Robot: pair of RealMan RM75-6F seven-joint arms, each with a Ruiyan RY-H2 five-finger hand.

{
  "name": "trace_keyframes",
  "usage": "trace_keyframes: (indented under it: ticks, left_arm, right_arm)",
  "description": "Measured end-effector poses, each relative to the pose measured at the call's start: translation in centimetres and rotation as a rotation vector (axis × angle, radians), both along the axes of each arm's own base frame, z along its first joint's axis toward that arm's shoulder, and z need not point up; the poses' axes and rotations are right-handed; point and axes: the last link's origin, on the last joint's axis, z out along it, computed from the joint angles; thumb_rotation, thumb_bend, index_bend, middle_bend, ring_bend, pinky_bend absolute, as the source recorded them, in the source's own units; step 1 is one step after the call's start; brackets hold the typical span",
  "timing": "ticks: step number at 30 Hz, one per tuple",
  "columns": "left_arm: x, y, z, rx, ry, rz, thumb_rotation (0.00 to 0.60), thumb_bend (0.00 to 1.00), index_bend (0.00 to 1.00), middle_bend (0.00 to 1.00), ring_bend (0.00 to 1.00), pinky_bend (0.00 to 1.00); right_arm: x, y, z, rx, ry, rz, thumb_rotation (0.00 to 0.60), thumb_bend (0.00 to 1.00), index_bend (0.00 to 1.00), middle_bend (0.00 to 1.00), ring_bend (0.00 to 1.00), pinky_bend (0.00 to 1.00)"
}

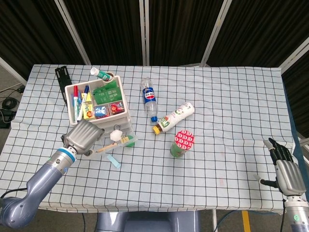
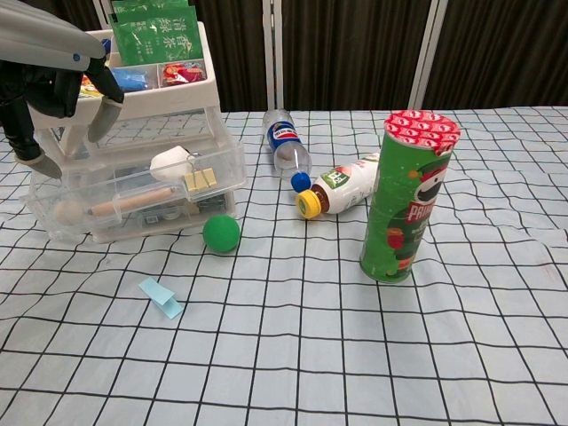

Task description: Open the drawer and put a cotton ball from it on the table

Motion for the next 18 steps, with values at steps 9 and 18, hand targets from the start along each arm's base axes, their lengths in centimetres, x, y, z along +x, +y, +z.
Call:
trace_keyframes:
  ticks: [9,18]
  left_arm:
    - [-0.8,-0.2,-0.4,0.001,0.002,0.015,0.6,0.04,0.36,0.99,0.89,0.82]
    - [-1.4,-0.2,-1.5,0.0,-0.022,0.015,0.6,0.04,0.3,0.99,0.89,0.82]
  right_arm:
    - [0.0,0.0,0.0,0.001,-0.002,0.001,0.6,0.04,0.0,0.0,0.0,0.0]
    - [0.0,0.0,0.0,-0.001,-0.006,-0.003,0.6,0.04,0.0,0.0,0.0,0.0]
